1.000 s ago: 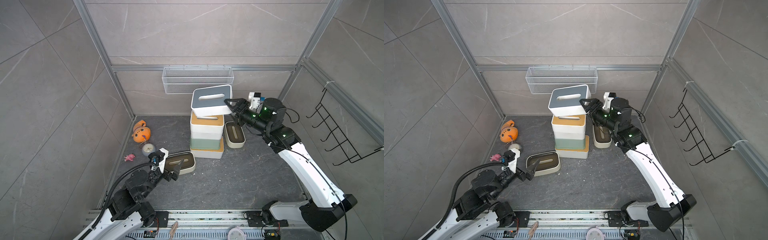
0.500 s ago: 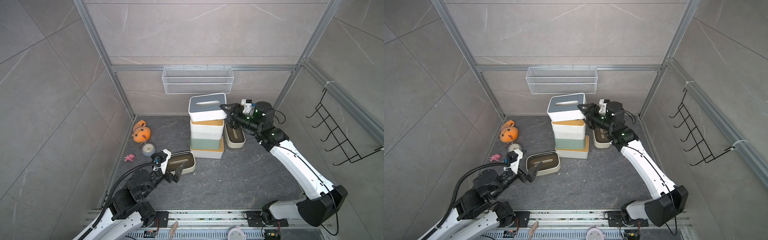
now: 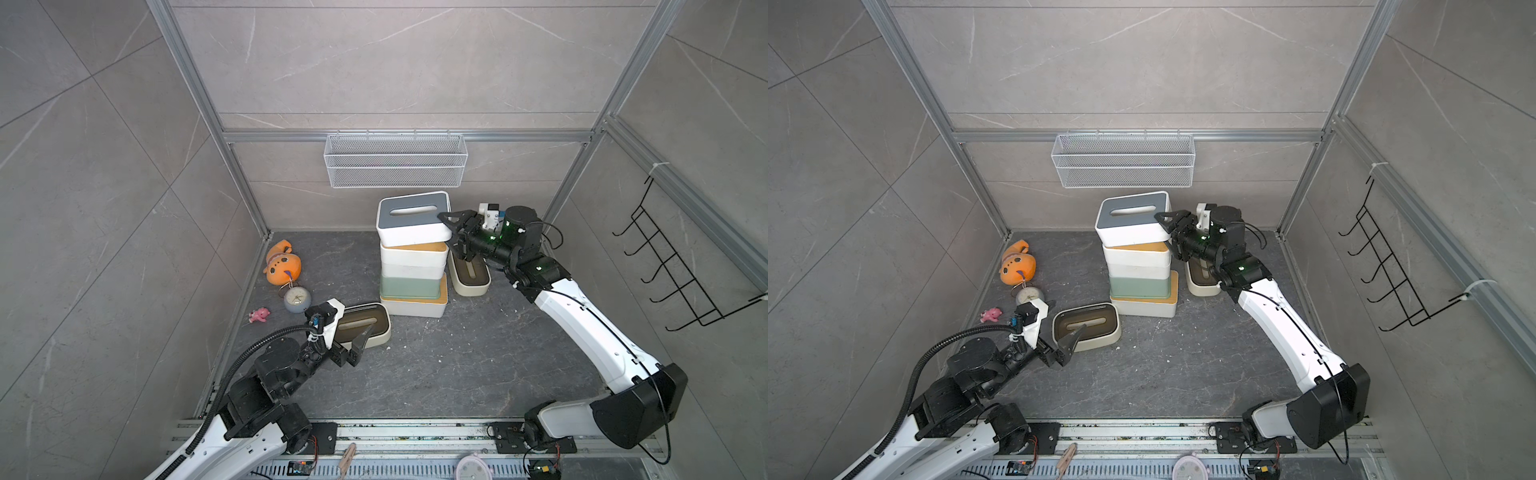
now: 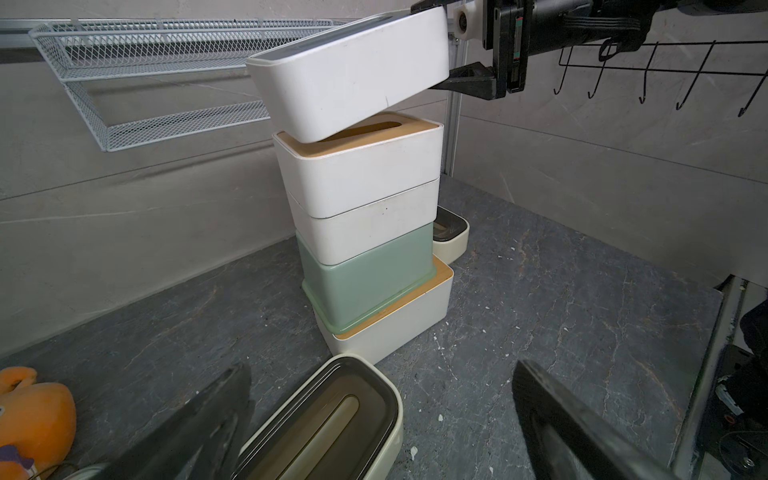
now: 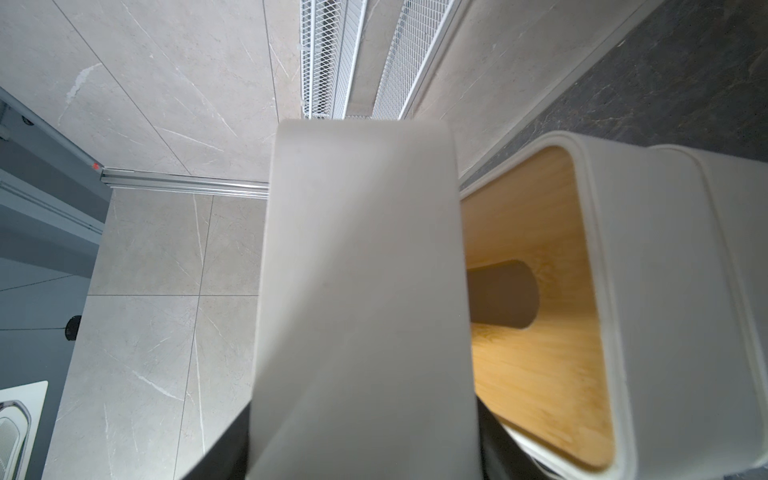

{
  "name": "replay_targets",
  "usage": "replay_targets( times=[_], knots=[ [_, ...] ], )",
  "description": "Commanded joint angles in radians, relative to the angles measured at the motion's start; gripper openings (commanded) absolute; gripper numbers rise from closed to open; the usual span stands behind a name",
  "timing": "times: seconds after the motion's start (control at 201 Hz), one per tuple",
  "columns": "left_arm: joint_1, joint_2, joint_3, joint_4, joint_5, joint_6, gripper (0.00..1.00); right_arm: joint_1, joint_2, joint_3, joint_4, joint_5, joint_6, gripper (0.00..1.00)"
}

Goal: Stack the tissue boxes
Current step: Place the tissue box at the tissue box.

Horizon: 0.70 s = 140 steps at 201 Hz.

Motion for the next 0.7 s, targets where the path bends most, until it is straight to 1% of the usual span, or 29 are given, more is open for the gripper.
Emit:
replay_targets(
  times=[0.0, 0.199, 0.384, 0.573, 0.693],
  knots=[
    [0.001, 0.006, 0.019, 0.036, 0.011, -0.004, 1.0, -0.002, -0.008, 0.006, 0.094, -0.022, 0.006, 0.55],
    [0.001, 0.007, 0.019, 0.035, 0.013, -0.004, 1.0, -0.006, -0.008, -0.006, 0.098, -0.024, 0.004, 0.57],
    [0.002, 0.009, 0.02, 0.032, 0.017, -0.004, 1.0, -0.007, -0.006, -0.012, 0.098, -0.024, 0.003, 0.65],
    [0.002, 0.009, 0.02, 0.033, 0.019, -0.003, 1.0, -0.009, -0.004, -0.019, 0.103, -0.025, 0.003, 0.67],
    [0.002, 0.01, 0.02, 0.033, 0.018, -0.002, 1.0, -0.01, -0.009, -0.026, 0.103, -0.023, 0.001, 0.73]
  ],
)
